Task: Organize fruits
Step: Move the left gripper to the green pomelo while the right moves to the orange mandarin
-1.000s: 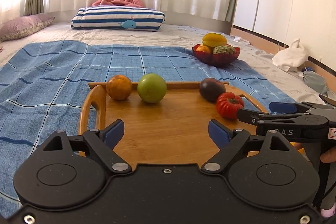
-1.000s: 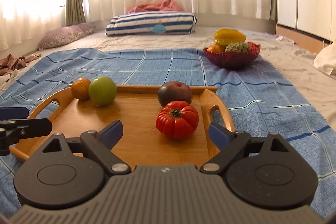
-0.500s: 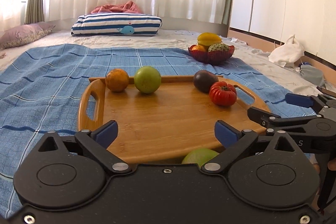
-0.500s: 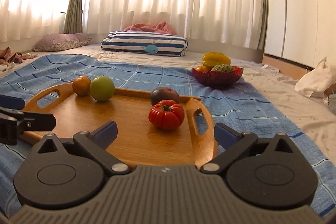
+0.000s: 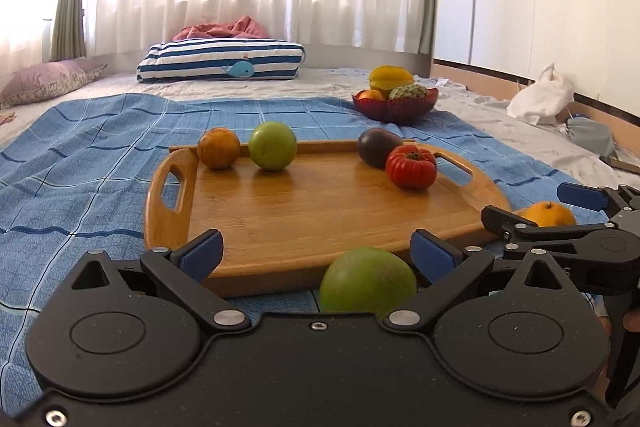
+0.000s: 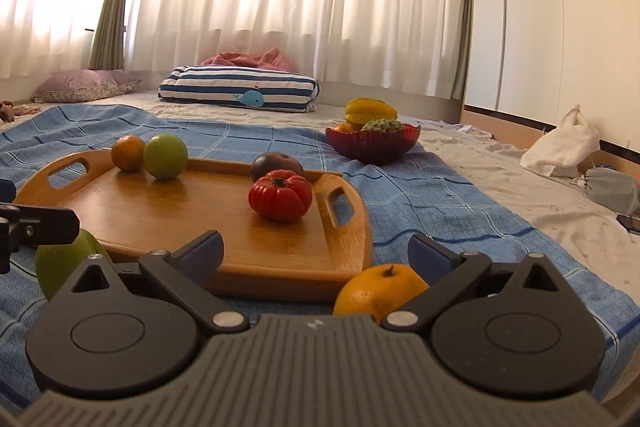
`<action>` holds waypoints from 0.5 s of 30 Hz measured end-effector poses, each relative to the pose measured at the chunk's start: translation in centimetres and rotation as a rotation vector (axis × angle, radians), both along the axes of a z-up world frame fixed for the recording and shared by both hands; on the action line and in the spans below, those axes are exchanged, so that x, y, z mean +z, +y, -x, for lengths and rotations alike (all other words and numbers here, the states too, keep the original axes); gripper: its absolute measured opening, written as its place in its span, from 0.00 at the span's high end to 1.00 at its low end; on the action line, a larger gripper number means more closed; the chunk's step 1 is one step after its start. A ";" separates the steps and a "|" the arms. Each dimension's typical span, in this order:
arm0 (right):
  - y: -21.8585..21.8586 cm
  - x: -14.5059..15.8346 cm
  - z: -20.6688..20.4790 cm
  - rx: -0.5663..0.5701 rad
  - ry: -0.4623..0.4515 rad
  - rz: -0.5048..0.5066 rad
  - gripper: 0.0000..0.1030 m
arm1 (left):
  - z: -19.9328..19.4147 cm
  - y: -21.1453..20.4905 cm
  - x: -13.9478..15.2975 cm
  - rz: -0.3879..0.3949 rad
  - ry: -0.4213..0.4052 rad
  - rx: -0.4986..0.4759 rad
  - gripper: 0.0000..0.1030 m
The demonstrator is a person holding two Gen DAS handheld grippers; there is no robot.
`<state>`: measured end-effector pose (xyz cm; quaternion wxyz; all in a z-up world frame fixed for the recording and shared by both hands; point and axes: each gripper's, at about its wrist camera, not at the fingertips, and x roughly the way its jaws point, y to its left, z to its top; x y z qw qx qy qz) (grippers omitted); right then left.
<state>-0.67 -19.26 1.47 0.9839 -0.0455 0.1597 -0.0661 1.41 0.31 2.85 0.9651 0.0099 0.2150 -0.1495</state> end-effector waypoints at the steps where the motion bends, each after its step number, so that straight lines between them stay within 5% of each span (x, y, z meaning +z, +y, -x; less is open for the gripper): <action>1: 0.0 -0.1 0.1 -0.010 0.003 0.004 0.00 | 0.1 -0.1 -0.1 -0.005 0.003 -0.006 0.02; 15: -0.2 -1.0 1.3 -0.089 -0.017 0.034 0.00 | 1.3 -1.6 -1.0 -0.019 0.032 -0.071 0.06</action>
